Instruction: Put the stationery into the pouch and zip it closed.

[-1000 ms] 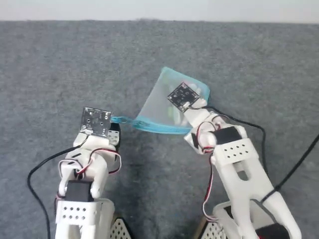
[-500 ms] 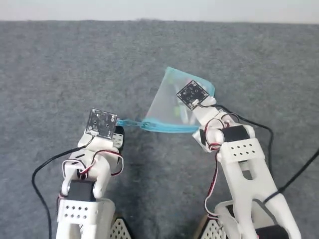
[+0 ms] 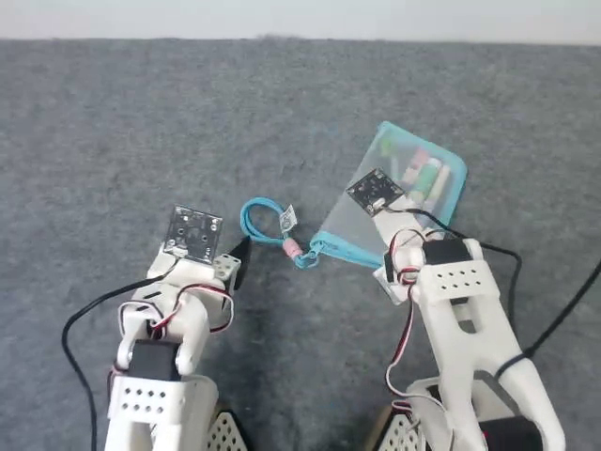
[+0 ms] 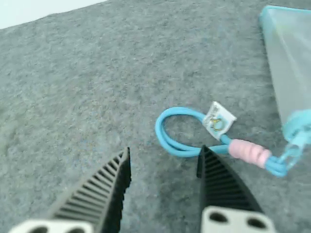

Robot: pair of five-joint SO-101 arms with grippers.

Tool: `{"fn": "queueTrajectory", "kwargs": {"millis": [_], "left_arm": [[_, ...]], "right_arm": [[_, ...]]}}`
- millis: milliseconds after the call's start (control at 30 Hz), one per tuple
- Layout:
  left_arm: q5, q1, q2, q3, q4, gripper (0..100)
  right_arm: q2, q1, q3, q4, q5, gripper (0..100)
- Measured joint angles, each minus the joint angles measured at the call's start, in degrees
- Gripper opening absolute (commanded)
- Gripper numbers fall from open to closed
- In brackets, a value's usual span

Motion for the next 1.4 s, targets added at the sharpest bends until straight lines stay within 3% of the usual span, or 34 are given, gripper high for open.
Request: {"fn": "queueTrajectory", "kwargs": {"millis": [333, 600, 1033, 1100, 1300, 1400], "left_arm": [[0.0, 0.79, 0.0, 0.0, -0.53, 21], [0.0, 1.05, 0.0, 1.76, -0.53, 21], [0.0, 1.14, 0.0, 1.76, -0.53, 21], [0.0, 1.14, 0.0, 1.76, -0.53, 21], [0.0, 1.14, 0.0, 3.87, -0.53, 21], [0.0, 1.23, -0.09, 5.71, -3.16, 21]], "right_arm": [[-5.1, -0.26, -7.21, 3.78, -5.63, 27.3], [-11.69, -3.6, -7.12, 4.92, -5.71, 39.1], [-36.4, -4.22, 2.37, 6.51, -9.67, 38.8], [-41.05, -4.22, 4.75, 6.51, -9.67, 35.3], [-53.19, -3.96, 14.59, 6.51, -9.67, 8.6], [-58.29, -0.97, 18.99, 6.51, -9.67, 1.3]]}}
